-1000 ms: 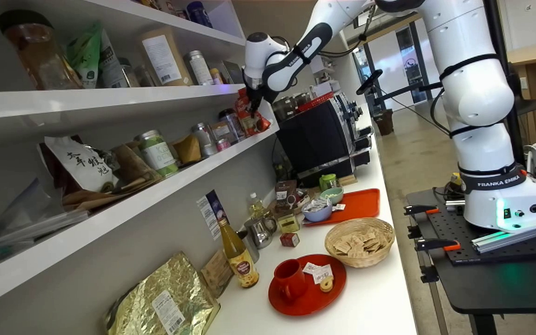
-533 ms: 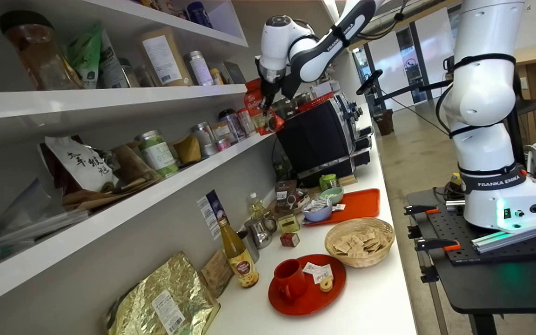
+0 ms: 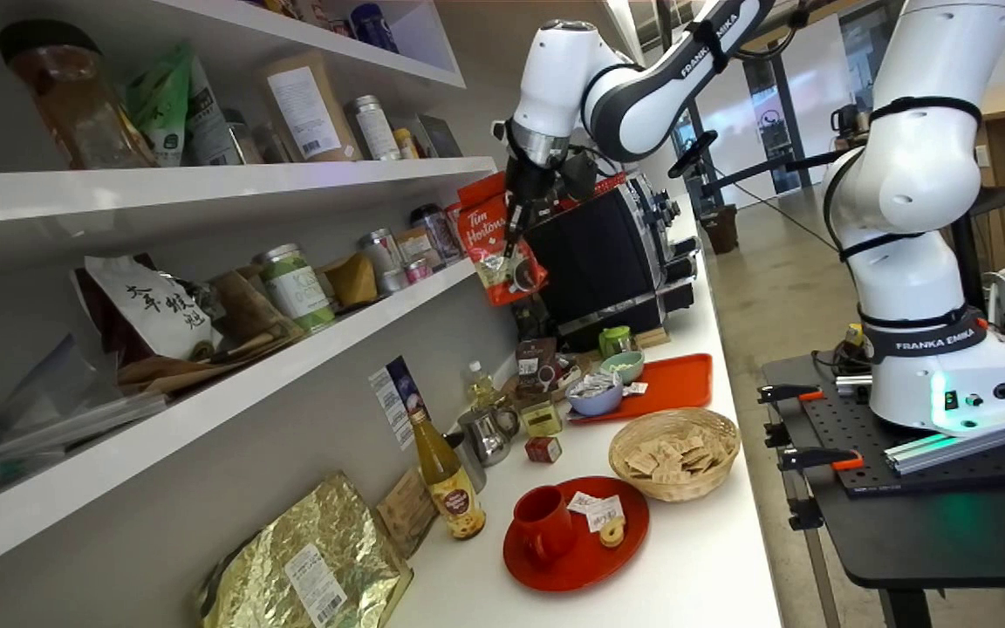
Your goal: Remove the orange packet from the shelf
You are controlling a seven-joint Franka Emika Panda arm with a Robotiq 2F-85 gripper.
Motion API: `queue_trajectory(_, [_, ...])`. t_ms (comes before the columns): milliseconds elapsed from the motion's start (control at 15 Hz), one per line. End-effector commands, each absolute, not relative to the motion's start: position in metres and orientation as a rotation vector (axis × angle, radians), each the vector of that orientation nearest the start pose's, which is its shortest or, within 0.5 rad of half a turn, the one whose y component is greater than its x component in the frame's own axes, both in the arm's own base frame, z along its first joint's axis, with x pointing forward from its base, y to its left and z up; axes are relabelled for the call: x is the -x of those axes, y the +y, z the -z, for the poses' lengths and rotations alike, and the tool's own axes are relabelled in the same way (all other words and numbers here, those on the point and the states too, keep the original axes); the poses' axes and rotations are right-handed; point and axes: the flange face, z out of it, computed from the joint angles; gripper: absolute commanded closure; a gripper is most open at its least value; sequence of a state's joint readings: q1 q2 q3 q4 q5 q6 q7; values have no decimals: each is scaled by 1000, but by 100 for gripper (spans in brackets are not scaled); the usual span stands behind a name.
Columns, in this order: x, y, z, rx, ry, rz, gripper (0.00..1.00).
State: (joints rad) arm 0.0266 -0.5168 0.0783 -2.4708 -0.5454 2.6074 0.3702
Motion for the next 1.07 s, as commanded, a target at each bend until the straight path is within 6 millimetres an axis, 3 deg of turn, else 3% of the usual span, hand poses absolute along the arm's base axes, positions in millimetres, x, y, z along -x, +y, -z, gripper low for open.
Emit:
queue_trajectory(0, [-435, 118, -514, 3078, -401, 1105, 99])
queue_trajectory(200, [-450, 173, -471, 2991, -530, 955, 99])
queue_trajectory(600, [-486, 261, -356, 2914, -615, 682, 99])
queue_trajectory(1000, [-515, 340, -257, 2879, -763, 580, 98])
